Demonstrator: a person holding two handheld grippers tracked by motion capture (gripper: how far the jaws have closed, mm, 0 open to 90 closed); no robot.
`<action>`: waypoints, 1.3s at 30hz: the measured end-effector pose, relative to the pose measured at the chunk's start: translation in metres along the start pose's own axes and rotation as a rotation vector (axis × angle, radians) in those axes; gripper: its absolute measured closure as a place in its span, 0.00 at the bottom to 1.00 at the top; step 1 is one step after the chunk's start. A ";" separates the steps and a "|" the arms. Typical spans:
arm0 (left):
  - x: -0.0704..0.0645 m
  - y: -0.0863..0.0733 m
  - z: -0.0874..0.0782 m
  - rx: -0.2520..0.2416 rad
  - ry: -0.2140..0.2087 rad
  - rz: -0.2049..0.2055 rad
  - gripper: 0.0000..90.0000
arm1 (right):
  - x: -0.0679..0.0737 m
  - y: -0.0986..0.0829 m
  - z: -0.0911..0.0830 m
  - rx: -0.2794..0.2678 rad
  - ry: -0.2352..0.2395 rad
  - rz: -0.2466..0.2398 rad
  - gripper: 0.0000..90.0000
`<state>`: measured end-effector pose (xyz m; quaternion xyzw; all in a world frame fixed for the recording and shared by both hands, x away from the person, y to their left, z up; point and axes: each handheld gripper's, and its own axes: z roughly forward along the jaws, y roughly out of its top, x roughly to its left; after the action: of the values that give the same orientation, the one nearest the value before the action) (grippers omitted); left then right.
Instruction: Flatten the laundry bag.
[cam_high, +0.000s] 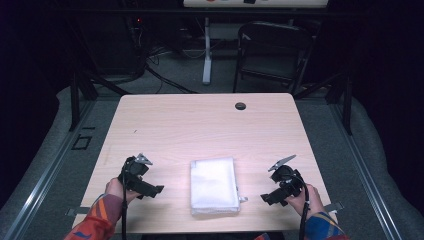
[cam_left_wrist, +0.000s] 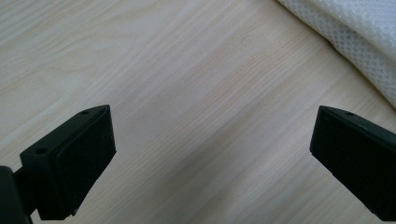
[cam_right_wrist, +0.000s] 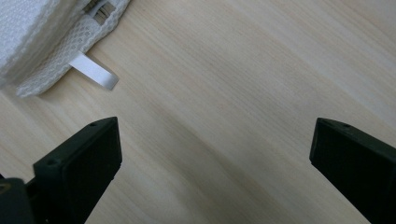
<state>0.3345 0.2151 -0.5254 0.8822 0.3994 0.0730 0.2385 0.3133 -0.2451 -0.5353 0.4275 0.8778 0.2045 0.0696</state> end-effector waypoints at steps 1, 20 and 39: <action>0.000 0.001 0.001 -0.002 -0.005 -0.002 0.00 | -0.001 0.000 -0.001 0.017 0.003 -0.008 0.02; -0.033 0.012 -0.008 -0.078 -0.071 0.097 0.00 | 0.005 0.000 -0.012 -0.016 0.016 0.000 0.05; -0.065 0.031 -0.001 -0.127 -0.179 0.202 0.00 | 0.010 0.003 -0.007 -0.028 0.065 0.036 0.07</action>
<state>0.3113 0.1499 -0.5059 0.9040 0.2804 0.0428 0.3200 0.3074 -0.2379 -0.5275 0.4355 0.8688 0.2317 0.0432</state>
